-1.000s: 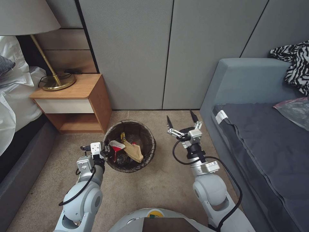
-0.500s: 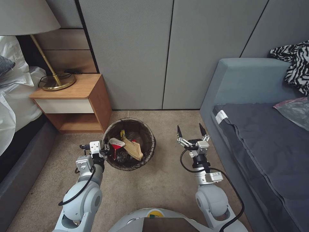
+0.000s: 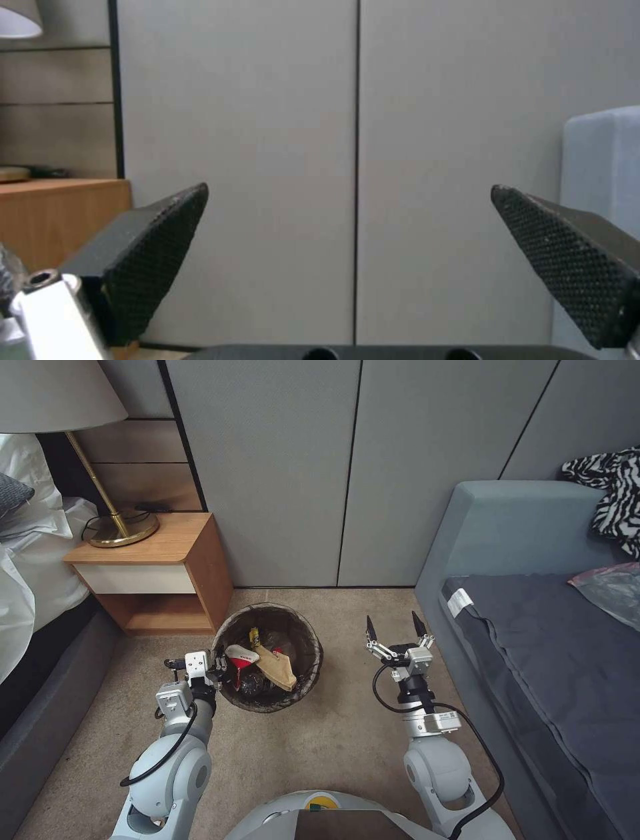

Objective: Pick up the trash bin, then pick up the garbage from the floor and place it into the trash bin.

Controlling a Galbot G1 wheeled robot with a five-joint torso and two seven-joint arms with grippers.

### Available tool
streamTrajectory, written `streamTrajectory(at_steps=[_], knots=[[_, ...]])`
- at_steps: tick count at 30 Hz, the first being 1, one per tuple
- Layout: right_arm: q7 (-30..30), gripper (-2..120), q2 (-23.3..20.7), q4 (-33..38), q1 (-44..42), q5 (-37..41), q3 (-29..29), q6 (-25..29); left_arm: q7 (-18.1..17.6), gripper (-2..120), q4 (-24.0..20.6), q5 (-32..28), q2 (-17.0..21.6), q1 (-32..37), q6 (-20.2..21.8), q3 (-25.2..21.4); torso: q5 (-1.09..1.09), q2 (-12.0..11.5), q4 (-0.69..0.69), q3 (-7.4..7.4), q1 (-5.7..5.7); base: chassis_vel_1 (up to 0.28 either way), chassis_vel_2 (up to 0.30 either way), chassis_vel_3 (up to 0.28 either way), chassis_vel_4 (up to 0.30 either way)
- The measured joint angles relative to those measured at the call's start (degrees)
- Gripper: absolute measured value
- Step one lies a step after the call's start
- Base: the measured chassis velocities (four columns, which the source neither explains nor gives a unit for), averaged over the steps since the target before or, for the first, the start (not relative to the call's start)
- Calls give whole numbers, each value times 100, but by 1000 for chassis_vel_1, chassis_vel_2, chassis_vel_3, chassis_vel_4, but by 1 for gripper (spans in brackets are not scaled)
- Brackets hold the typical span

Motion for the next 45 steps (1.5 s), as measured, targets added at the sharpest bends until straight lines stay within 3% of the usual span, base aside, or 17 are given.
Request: streamTrajectory(at_steps=[45], knots=[[-36,100,-10,39,163,-35,-20,-121,45,4,-8,-13,14,10,-33,4,0,0,0,0,0,98,95,94,97]])
